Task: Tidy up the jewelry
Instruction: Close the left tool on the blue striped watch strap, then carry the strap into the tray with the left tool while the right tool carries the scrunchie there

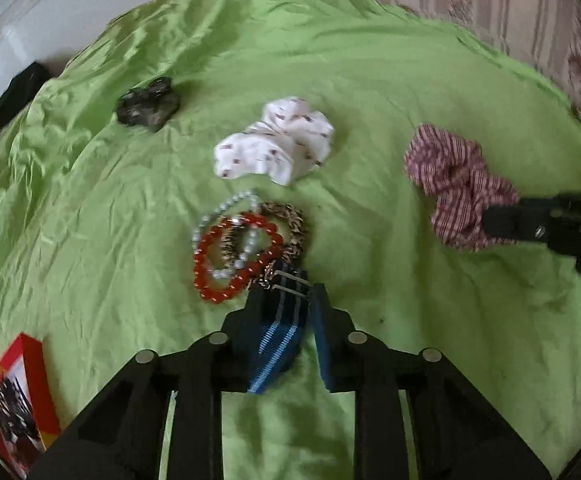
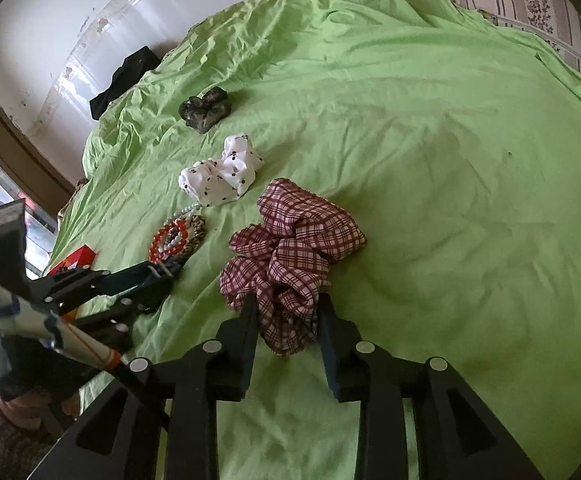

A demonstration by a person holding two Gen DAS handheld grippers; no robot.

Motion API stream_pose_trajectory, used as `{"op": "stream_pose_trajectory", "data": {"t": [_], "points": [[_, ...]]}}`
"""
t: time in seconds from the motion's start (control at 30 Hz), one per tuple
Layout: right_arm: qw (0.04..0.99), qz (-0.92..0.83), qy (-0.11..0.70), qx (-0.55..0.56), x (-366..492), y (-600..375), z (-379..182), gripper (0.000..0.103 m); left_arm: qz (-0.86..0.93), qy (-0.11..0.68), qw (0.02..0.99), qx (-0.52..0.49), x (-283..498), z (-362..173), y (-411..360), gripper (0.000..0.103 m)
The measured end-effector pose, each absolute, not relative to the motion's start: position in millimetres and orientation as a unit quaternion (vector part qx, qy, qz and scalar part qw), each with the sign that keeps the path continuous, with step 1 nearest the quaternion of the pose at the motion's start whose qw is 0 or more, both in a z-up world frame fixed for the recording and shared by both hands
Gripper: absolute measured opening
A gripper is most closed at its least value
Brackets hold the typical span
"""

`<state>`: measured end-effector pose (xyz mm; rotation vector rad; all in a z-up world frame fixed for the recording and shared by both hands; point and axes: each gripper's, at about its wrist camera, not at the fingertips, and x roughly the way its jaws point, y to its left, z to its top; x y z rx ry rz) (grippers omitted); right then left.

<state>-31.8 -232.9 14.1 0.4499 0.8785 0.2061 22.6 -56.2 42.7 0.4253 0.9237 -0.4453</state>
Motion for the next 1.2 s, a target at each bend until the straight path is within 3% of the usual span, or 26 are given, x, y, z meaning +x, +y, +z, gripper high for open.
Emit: {"op": "stream_pose_trajectory", "data": {"t": [0.03,0.1,0.53,1.2], "points": [[0.876,0.101,0.42,0.213,-31.1,-231.9,14.7,0.031,-0.212,0.439,0.854,0.184,22.6,47.4,-50.4,0.02],[0.879,0.109,0.417,0.204,-31.8,-227.7,17.2,0.01,-0.21,0.435,0.861,0.157,19.6,57.3,-39.4,0.02],[0.905,0.114,0.375,0.165,-55.7,-210.6,46.2,0.007,-0.196,0.377,0.904,-0.038,-44.2,148.6,58.6,0.02],[0.904,0.2,0.359,0.121,-103.0,-111.7,119.0,0.007,-0.057,0.283,0.945,-0.157,-149.8,209.4,245.4,0.02]]}}
